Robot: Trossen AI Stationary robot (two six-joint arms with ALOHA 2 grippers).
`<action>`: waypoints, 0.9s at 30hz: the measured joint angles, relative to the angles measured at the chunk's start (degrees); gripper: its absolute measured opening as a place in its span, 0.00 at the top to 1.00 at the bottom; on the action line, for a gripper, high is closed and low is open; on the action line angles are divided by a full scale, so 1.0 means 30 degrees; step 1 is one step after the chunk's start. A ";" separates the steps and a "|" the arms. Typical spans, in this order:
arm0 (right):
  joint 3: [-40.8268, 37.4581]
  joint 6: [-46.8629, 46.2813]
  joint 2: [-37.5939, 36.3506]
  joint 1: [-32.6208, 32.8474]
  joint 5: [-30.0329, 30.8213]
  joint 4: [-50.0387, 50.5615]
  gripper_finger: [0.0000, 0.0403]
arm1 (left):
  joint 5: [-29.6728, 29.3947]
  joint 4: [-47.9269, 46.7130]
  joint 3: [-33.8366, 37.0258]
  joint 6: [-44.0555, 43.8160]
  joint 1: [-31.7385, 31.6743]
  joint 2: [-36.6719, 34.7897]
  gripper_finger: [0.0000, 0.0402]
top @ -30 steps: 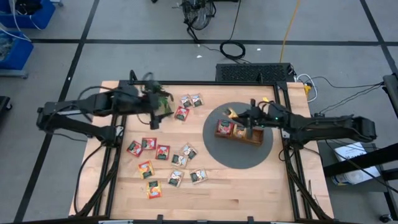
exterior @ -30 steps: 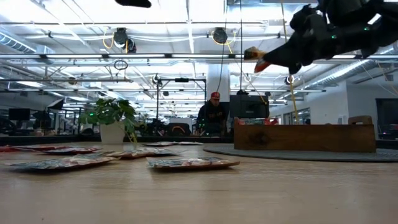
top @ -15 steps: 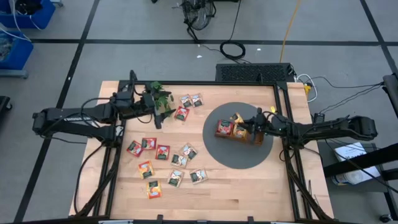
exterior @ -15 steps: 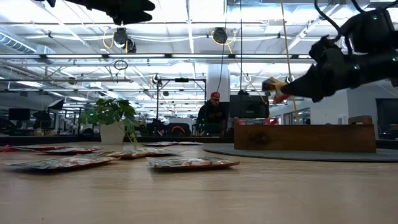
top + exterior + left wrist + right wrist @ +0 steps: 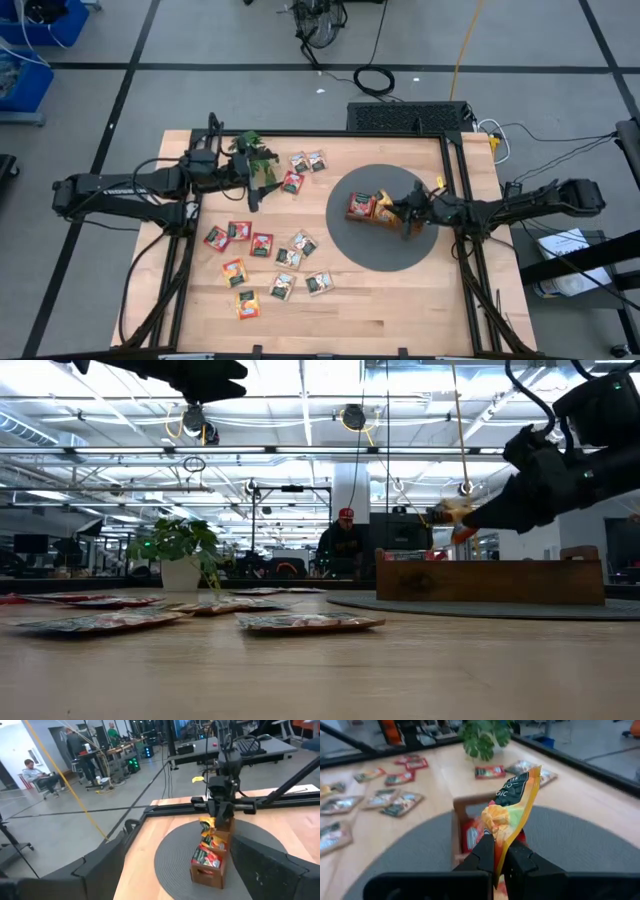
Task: Pick & Place Tea
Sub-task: Put the yellow tea bag into the middle section of the wooden organizer
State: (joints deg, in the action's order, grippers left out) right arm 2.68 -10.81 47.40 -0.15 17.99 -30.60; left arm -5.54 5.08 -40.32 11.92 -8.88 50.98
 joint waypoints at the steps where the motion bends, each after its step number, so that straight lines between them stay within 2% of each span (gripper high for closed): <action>1: 0.0000 -0.0124 0.0007 0.0084 0.0026 0.0248 0.98 | -0.0001 0.0053 0.0000 -0.0061 -0.0008 0.0000 0.12; 7: -0.0022 -0.0690 0.0000 0.0599 -0.0029 0.0680 0.98 | -0.0007 0.0300 0.0000 -0.0083 -0.0015 -0.0002 0.12; 15: -0.0022 -0.2688 0.0000 0.0716 -0.0026 0.3497 0.96 | -0.0007 0.0253 0.0000 -0.0075 -0.0015 0.0000 0.12; 24: -0.0036 -0.2912 0.0000 0.0716 -0.0062 0.3537 0.95 | -0.0007 0.0253 0.0000 -0.0089 -0.0015 0.0000 0.13; 27: -0.0036 -0.3247 0.0000 0.0716 -0.0062 0.3489 0.91 | -0.0007 0.0256 0.0000 -0.0093 -0.0015 0.0000 0.13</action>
State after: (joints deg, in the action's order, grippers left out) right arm 2.57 -20.55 47.40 2.00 17.80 -20.13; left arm -5.56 5.85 -40.32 11.64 -8.93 50.98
